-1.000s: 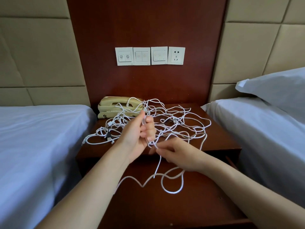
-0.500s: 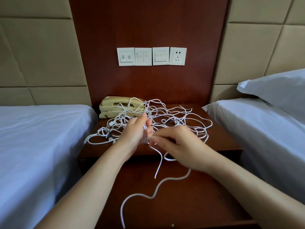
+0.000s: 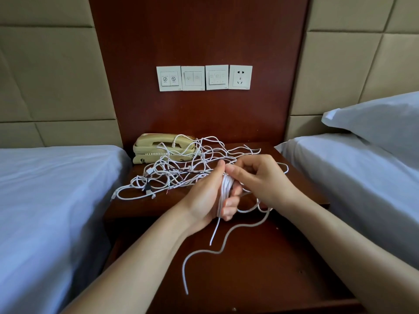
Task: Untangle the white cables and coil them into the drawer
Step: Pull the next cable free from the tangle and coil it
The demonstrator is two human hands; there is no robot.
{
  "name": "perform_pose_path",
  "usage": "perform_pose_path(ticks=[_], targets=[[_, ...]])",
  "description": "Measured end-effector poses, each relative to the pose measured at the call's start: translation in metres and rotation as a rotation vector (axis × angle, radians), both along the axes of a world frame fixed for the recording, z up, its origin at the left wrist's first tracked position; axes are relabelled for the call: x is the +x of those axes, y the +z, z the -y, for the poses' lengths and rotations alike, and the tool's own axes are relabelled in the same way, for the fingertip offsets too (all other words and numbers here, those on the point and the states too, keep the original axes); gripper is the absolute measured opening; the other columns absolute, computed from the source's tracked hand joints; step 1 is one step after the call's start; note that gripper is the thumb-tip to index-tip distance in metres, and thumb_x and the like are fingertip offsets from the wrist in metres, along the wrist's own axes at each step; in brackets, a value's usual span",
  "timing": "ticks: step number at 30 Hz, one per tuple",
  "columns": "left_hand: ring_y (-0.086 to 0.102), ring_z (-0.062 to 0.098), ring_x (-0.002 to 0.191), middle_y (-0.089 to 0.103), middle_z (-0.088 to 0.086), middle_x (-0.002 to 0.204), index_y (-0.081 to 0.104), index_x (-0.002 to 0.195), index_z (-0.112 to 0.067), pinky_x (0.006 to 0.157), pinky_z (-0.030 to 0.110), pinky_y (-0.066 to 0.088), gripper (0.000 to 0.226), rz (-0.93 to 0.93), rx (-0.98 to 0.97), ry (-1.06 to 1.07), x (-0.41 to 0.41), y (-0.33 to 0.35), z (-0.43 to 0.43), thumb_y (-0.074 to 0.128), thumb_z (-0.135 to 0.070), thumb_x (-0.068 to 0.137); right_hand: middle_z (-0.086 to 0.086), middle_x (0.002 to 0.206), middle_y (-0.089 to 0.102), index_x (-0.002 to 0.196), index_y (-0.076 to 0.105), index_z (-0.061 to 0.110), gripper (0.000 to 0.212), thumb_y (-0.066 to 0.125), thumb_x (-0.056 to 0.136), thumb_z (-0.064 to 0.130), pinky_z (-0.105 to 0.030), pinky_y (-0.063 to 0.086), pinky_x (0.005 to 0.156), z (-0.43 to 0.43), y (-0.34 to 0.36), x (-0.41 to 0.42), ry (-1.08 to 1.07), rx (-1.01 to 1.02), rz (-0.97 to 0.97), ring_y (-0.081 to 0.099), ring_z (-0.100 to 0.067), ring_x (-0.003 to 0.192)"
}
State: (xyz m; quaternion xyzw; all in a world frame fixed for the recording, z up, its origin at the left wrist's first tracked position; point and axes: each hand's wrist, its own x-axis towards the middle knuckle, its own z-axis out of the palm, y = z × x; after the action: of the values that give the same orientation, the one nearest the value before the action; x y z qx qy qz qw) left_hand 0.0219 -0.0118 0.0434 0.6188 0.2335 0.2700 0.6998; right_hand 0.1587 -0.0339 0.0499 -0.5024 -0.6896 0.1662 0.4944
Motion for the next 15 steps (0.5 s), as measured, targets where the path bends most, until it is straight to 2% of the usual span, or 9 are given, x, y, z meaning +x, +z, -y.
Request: perform_pose_path(ticks=[3, 6, 8, 11, 15], targets=[[0.026, 0.006, 0.033, 0.029, -0.006, 0.040, 0.038, 0.063, -0.011, 0.041, 0.019, 0.026, 0.058, 0.029, 0.008, 0.011, 0.001, -0.001, 0.003, 0.013, -0.049, 0.098, 0.009, 0.045, 0.048, 0.056, 0.053, 0.011, 0.037, 0.060, 0.089, 0.026, -0.017, 0.024, 0.045, -0.005, -0.004, 0.003, 0.022, -0.065, -0.102, 0.034, -0.007, 0.048], [0.023, 0.005, 0.033, 0.026, -0.007, 0.040, 0.036, 0.062, -0.013, 0.041, 0.019, 0.024, 0.049, 0.055, 0.015, 0.012, 0.000, 0.001, 0.002, 0.021, -0.037, 0.101, -0.003, 0.050, 0.036, 0.057, 0.049, 0.009, 0.041, 0.055, 0.090, 0.034, -0.018, 0.022, 0.043, -0.009, -0.010, 0.006, 0.005, -0.113, -0.125, 0.028, -0.011, 0.048], [0.022, 0.005, 0.032, 0.025, -0.007, 0.040, 0.034, 0.061, -0.013, 0.040, 0.018, 0.025, 0.046, 0.070, 0.028, 0.003, -0.003, 0.003, 0.000, 0.022, -0.031, 0.101, -0.001, 0.049, 0.030, 0.057, 0.046, 0.009, 0.044, 0.052, 0.093, 0.034, -0.016, 0.020, 0.041, -0.011, -0.015, 0.010, -0.033, -0.152, -0.125, 0.023, -0.007, 0.043], [0.023, 0.004, 0.032, 0.025, -0.007, 0.040, 0.034, 0.060, -0.013, 0.039, 0.018, 0.027, 0.047, 0.087, 0.032, 0.015, -0.006, 0.005, -0.001, 0.023, -0.030, 0.102, 0.001, 0.046, 0.029, 0.054, 0.041, 0.012, 0.046, 0.050, 0.095, 0.032, -0.018, 0.019, 0.040, -0.012, -0.022, 0.016, -0.061, -0.185, -0.064, 0.022, -0.007, 0.040], [0.023, 0.004, 0.032, 0.026, -0.008, 0.039, 0.035, 0.060, -0.013, 0.039, 0.017, 0.025, 0.048, 0.156, -0.028, 0.075, -0.008, 0.004, -0.005, 0.023, -0.033, 0.102, 0.009, 0.038, 0.036, 0.054, 0.046, 0.014, 0.046, 0.047, 0.098, 0.026, -0.017, 0.026, 0.044, -0.012, -0.028, 0.013, -0.016, -0.228, 0.124, 0.029, -0.005, 0.039]])
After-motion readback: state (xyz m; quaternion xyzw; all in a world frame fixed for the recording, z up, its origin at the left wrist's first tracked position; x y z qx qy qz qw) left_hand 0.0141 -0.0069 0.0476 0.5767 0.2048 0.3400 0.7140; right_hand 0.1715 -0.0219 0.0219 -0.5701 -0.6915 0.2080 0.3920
